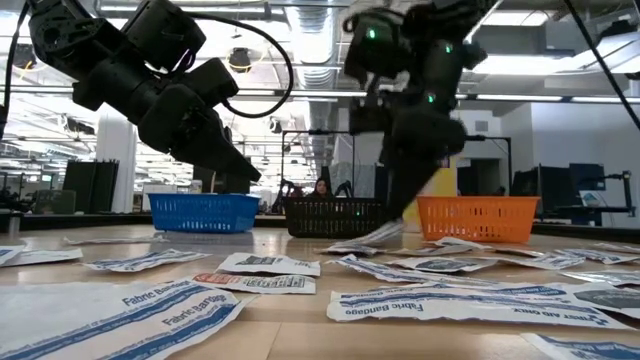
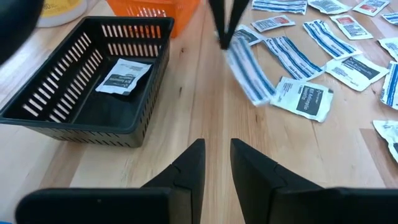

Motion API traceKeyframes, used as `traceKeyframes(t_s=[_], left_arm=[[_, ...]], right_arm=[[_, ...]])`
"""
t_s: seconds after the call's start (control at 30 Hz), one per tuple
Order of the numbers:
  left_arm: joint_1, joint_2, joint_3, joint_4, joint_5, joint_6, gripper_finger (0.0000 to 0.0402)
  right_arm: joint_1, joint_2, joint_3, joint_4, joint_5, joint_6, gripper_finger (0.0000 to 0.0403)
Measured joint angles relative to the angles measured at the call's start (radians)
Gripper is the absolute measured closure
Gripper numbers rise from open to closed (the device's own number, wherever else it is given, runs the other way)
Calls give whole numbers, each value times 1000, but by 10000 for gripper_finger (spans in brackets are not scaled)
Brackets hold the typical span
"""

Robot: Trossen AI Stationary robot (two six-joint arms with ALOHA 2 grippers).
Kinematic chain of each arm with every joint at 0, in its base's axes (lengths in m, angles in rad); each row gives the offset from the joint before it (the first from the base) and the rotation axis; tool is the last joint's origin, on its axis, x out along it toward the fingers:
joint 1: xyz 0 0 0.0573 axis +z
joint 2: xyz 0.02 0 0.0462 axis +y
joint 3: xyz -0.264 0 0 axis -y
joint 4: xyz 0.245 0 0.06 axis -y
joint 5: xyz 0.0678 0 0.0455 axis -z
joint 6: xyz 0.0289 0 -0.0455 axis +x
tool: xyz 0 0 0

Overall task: Pick & Place First Aid Supplies
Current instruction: Put the bandage into the blue container

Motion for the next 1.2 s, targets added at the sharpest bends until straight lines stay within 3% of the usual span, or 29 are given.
traceKeyframes(t_s=[0.1, 0.27, 0.73, 0.83, 1.2], left_arm=[[0, 1, 0, 43, 8, -6, 325], [4, 2, 1, 129, 118, -57, 323], [124, 4, 18, 149, 241, -188, 268], [123, 4, 18, 149, 244, -187, 265], [124, 4, 18, 148, 177, -180, 285]], right_arm=[[3, -28, 29, 12, 14, -65, 400], [2, -31, 42, 114, 77, -231, 402], [2, -25, 43, 408, 112, -548, 402], [2, -25, 43, 447, 158, -590, 403], [-4, -25, 43, 539, 157, -644, 403]])
